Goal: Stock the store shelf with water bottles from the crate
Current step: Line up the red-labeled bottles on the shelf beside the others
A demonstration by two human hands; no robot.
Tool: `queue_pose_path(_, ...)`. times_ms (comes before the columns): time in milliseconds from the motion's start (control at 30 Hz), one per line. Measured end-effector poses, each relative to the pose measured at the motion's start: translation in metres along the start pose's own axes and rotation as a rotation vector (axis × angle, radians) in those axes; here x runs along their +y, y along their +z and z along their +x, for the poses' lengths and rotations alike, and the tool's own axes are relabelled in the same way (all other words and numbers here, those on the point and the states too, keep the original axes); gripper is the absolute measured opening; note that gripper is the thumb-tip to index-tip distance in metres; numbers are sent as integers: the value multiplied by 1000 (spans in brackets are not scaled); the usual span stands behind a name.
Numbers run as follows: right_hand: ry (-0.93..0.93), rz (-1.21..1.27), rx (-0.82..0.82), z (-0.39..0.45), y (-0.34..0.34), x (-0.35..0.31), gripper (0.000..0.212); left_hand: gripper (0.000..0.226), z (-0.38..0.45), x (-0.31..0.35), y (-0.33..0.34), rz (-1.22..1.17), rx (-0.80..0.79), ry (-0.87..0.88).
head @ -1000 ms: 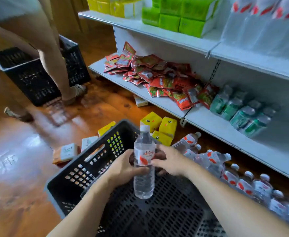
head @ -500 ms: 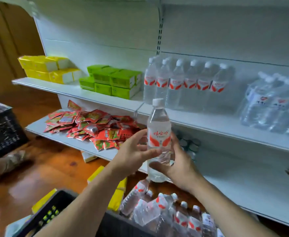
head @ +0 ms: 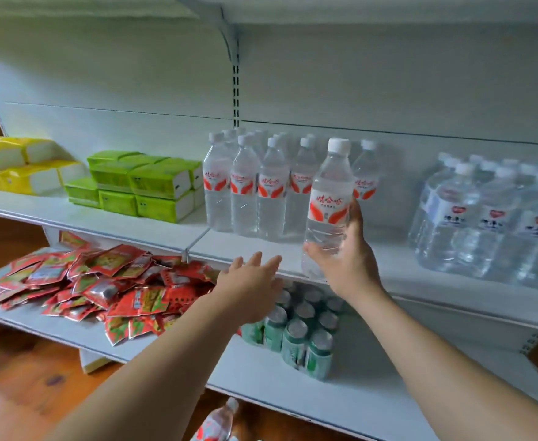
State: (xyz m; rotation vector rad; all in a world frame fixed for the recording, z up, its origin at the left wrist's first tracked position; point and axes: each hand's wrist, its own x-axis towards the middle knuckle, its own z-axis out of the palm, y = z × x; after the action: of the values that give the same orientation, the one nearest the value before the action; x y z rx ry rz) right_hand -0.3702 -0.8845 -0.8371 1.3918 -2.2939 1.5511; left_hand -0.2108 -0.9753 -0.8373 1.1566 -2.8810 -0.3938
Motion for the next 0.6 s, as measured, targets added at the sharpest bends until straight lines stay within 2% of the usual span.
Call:
queue_pose_path(100, 2, 15, -6, 25, 19, 18, 111, 60, 31, -1, 10, 152, -58, -35)
queue_pose_path(200, -4, 12, -18, 48, 39, 31, 109, 54, 59, -2, 18, 236, -56, 11)
queue_pose_path(367, 4, -7, -7, 76, 67, 50, 103, 48, 82, -10, 16, 186, 57, 90)
queue_pose_path(600, 52, -122, 48, 94, 91, 50, 95, 61, 90, -6, 3, 226, 15, 87)
